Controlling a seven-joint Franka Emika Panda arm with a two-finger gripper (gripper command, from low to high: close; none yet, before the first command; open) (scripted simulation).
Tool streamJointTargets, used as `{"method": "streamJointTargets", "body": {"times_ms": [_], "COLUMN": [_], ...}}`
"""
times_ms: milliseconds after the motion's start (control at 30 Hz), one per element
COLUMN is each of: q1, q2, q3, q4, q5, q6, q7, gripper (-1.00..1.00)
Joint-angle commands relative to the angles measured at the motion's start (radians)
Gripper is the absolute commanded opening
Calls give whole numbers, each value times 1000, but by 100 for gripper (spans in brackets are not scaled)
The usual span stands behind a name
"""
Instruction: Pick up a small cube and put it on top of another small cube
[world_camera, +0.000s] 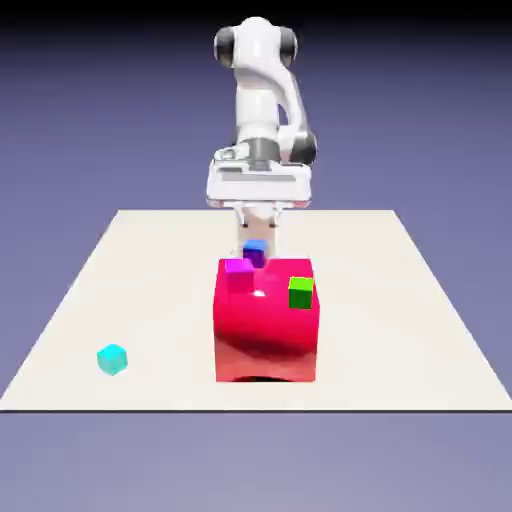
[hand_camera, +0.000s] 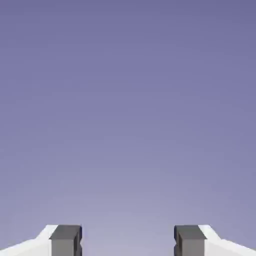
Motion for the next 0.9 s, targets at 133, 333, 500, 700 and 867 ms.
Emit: {"method": "streamJointTargets", "body": {"times_ms": [133,333,500,700,867], "q1": [-126,-277,-402,-553,-615], "q2": [181,399,580,797,937], "q3": [-31,-69,-100,-137,-161], "q4": [49,107,156,214,263], "q5": [-106,-234,-341,-468,-518], "q6": [69,153,222,305,361], "q7": [84,184,268,369,414], "gripper": [0,0,0,0,0]}}
